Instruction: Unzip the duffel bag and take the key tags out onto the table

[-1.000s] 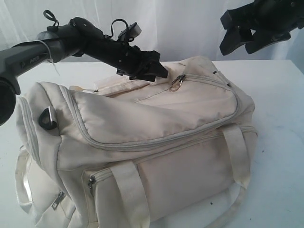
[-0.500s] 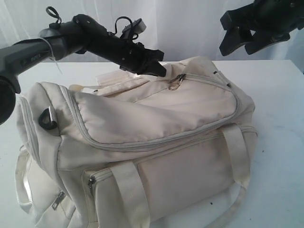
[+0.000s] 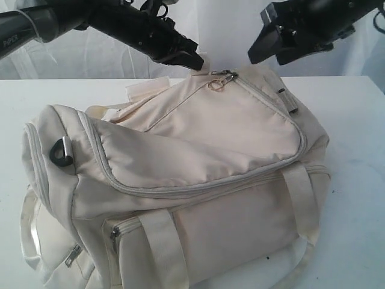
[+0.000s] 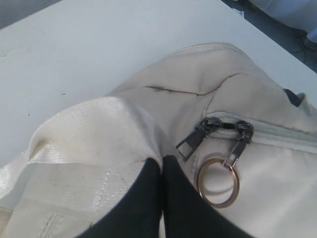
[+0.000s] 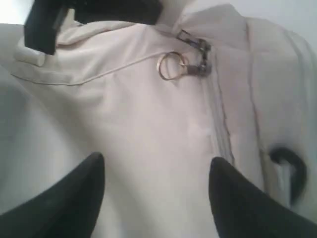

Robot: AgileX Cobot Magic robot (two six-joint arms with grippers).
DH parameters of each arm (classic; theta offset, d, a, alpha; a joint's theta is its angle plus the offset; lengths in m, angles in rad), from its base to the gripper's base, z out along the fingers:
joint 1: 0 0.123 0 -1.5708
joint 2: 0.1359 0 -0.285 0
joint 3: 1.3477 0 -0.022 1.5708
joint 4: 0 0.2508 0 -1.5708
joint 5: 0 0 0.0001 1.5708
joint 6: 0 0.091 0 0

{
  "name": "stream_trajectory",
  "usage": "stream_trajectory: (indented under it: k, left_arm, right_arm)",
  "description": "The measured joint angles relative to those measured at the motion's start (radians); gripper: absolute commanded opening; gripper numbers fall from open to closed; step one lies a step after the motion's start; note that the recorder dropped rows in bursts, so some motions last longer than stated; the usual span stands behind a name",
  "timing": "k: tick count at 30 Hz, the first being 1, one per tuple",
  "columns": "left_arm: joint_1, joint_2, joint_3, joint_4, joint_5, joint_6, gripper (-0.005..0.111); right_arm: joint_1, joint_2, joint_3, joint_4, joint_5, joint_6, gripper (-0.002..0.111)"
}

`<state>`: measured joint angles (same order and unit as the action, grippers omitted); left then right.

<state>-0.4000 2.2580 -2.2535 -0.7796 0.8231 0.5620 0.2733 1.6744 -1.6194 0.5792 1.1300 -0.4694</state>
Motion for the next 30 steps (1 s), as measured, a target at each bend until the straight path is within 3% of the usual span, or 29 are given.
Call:
stream_trajectory:
  k: [8, 16, 23, 30]
  left_arm:
    - [0.000, -0.032, 0.002, 0.016, 0.027, 0.020, 0.000]
    - [0.000, -0.050, 0.002, 0.028, 0.035, 0.041, 0.000]
    - [0.002, -0.050, 0.002, 0.033, 0.035, 0.046, 0.000]
    - [0.002, -0.050, 0.002, 0.033, 0.049, 0.060, 0.000]
  right_arm:
    - [0.077, 0.113, 0.000, 0.048, -0.139, -0.049, 0.058]
    - [0.086, 0.220, 0.002, 0.057, -0.256, 0.024, 0.058]
    - [0.088, 0.269, 0.004, 0.195, -0.314, 0.024, 0.058]
    - [0.098, 0.271, 0.004, 0.094, -0.288, 0.024, 0.058]
